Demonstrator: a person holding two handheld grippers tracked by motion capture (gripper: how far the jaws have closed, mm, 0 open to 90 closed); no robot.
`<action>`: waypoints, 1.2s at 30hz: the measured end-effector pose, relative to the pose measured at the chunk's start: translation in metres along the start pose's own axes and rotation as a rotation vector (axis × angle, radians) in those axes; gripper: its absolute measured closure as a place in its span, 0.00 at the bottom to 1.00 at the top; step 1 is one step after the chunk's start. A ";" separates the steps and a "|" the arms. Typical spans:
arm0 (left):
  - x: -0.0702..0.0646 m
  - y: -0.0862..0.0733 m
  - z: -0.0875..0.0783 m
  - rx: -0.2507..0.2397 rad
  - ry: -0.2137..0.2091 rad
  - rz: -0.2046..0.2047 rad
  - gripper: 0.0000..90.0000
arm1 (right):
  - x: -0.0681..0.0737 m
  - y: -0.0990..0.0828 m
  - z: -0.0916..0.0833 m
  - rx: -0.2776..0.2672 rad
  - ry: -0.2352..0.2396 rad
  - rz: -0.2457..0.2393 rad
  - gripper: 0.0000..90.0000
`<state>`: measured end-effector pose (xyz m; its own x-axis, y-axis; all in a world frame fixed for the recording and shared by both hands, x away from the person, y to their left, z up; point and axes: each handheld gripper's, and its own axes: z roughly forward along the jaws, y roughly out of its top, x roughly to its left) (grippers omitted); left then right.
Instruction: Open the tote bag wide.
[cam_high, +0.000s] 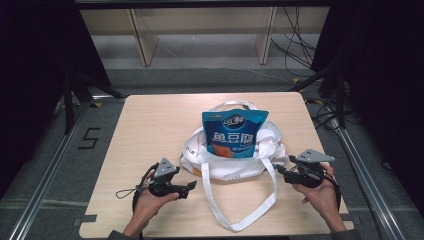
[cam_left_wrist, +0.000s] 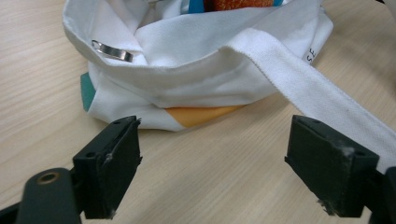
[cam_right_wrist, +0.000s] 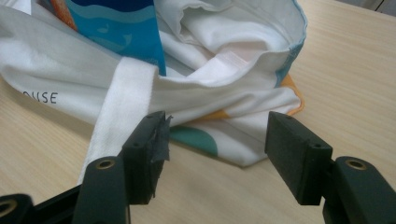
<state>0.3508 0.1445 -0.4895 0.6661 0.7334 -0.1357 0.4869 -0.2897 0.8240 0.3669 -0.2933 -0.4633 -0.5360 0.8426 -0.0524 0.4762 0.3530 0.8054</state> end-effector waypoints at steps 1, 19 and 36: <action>0.000 0.000 -0.002 0.004 0.018 0.006 0.17 | 0.003 -0.002 -0.001 0.014 0.007 0.046 0.44; -0.005 -0.012 -0.009 0.002 0.023 0.029 0.17 | 0.008 -0.014 -0.008 0.024 0.043 0.078 0.41; -0.014 -0.018 -0.016 0.020 0.022 0.037 0.17 | 0.027 -0.037 -0.026 0.063 0.058 0.091 0.39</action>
<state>0.3239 0.1495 -0.4937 0.6710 0.7355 -0.0932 0.4737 -0.3286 0.8171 0.3165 -0.2942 -0.4789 -0.5271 0.8480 0.0553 0.5668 0.3023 0.7664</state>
